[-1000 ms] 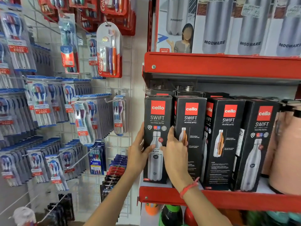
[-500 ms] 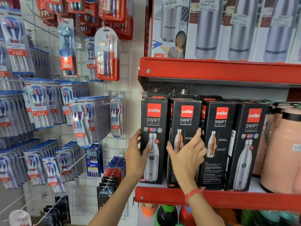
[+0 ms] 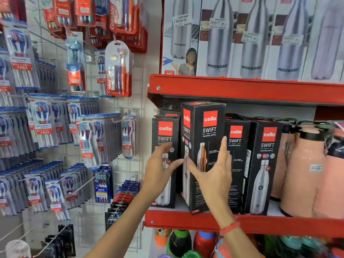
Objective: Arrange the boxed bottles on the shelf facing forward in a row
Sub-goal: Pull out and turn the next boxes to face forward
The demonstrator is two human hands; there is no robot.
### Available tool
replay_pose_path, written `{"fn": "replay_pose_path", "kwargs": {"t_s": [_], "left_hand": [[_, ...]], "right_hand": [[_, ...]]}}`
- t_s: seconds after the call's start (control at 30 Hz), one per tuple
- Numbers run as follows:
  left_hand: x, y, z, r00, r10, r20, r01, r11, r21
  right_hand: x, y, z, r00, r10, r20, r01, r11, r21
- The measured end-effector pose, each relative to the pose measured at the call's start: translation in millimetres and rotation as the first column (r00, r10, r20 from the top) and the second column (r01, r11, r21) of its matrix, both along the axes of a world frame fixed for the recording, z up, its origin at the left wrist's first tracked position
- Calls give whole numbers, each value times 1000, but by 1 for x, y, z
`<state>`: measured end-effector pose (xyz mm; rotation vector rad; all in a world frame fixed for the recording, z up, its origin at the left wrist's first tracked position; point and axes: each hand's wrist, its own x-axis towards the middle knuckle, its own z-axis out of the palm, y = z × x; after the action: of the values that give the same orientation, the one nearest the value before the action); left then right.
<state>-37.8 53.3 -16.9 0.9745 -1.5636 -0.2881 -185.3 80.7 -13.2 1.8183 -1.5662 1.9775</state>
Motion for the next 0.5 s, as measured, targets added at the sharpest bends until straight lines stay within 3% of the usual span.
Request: {"fn": "replay_pose_path", "kwargs": {"t_s": [0.17,0.27,0.4,0.5], "left_hand": [[-7,10,11,964,-264,-33,266,949,172],[-9,12,11,905,-416,-88,425,880,213],[-22,16,13,936,-336,-102,348,928,130],[-31,9,14,973,-228,-38,231,970,79]], "right_hand": [[-36,22,18,970,241,-5,-240,966,97],[-56,25,26,909,415,43,-415,888,198],[-71,14,41,766,639,73,-624,711,326],[-73,0,47,756,655,6,-608,698,380]]}}
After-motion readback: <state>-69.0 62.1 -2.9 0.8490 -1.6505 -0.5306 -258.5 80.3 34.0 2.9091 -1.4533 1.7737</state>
